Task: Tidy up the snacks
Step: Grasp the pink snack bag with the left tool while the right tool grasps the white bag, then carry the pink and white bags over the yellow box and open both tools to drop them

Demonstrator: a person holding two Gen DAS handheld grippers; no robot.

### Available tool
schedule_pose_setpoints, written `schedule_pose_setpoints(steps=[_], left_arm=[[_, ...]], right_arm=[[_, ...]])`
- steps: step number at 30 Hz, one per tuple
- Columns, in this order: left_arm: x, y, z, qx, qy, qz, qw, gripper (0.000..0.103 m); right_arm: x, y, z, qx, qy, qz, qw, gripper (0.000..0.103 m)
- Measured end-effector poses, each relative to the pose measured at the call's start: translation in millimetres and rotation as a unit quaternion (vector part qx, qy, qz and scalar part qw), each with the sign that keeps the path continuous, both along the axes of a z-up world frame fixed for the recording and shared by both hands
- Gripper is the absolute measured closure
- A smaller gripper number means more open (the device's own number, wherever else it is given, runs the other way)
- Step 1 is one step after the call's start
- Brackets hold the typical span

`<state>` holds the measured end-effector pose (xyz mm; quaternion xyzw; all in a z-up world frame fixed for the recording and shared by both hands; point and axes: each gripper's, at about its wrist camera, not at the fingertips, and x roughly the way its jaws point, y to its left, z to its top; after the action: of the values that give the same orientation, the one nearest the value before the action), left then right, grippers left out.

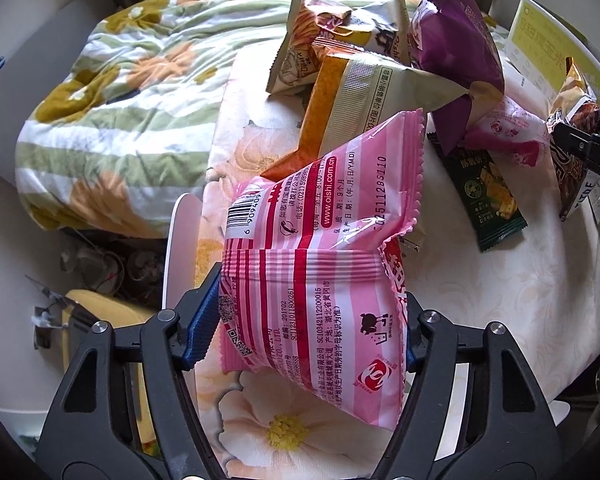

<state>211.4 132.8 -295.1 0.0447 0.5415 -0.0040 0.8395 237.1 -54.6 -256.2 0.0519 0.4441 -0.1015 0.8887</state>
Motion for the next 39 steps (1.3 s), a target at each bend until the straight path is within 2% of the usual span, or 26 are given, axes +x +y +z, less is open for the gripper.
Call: schedule_pose_setpoints(steps=[6, 12, 17, 20, 31, 39], left_arm=[[0.3, 3.7, 1.3, -0.006, 0.007, 0.003, 0.9999, 0.037], [-3.6, 4.2, 2.0, -0.013, 0.011, 0.006, 0.9998, 0.037], [-6.0, 4.9, 0.5, -0.017, 0.014, 0.007, 0.9997, 0.037], [-7.5, 5.1, 0.7, -0.02, 0.014, 0.008, 0.9997, 0.037], [-12.8, 6.1, 9.0, -0.022, 0.005, 0.008, 0.9997, 0.037], [-27.6, 11.2, 41.3, -0.035, -0.018, 0.005, 0.9992, 0.038]], right_arm=[[8.1, 2.3, -5.8, 0.003, -0.004, 0.01, 1.0, 0.002], [11.7, 1.9, -9.5, 0.006, -0.005, 0.009, 1.0, 0.009], [6.8, 7.0, -8.8, 0.005, -0.007, 0.015, 1.0, 0.032], [2.4, 7.4, -9.0, -0.001, -0.006, 0.014, 1.0, 0.042], [-12.6, 2.3, 1.6, 0.01, -0.015, 0.006, 1.0, 0.048], [-28.3, 3.1, 32.0, 0.015, -0.037, 0.005, 0.999, 0.048]])
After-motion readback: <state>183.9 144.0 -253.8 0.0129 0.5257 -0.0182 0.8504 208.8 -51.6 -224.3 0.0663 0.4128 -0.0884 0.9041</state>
